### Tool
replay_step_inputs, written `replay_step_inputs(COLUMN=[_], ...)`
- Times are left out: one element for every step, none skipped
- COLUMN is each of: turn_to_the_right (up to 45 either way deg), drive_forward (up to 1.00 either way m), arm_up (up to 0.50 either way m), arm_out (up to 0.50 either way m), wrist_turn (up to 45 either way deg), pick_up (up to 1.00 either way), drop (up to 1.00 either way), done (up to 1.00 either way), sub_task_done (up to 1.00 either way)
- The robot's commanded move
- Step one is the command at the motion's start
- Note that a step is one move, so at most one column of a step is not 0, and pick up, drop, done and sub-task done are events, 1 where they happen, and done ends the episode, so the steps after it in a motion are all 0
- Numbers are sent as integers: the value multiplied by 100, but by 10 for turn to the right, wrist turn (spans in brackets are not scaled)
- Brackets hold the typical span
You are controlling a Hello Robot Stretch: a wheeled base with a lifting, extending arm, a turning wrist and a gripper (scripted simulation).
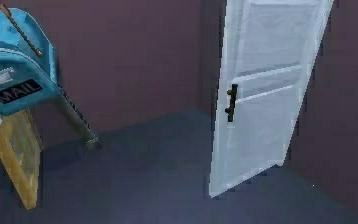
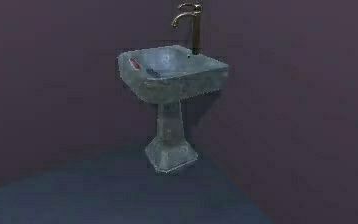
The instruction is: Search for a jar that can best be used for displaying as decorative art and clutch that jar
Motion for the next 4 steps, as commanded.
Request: replay_step_inputs(turn_to_the_right=[-450, -240, 0, -30], drive_forward=[0, 0, 100, 0], arm_up=[0, 0, 0, 0], arm_out=[0, 0, 0, 0], wrist_turn=[0, 0, 0, 0], pick_up=[0, 0, 0, 0], drop=[0, 0, 0, 0], done=[0, 0, 0, 0], sub_task_done=[0, 0, 0, 0])
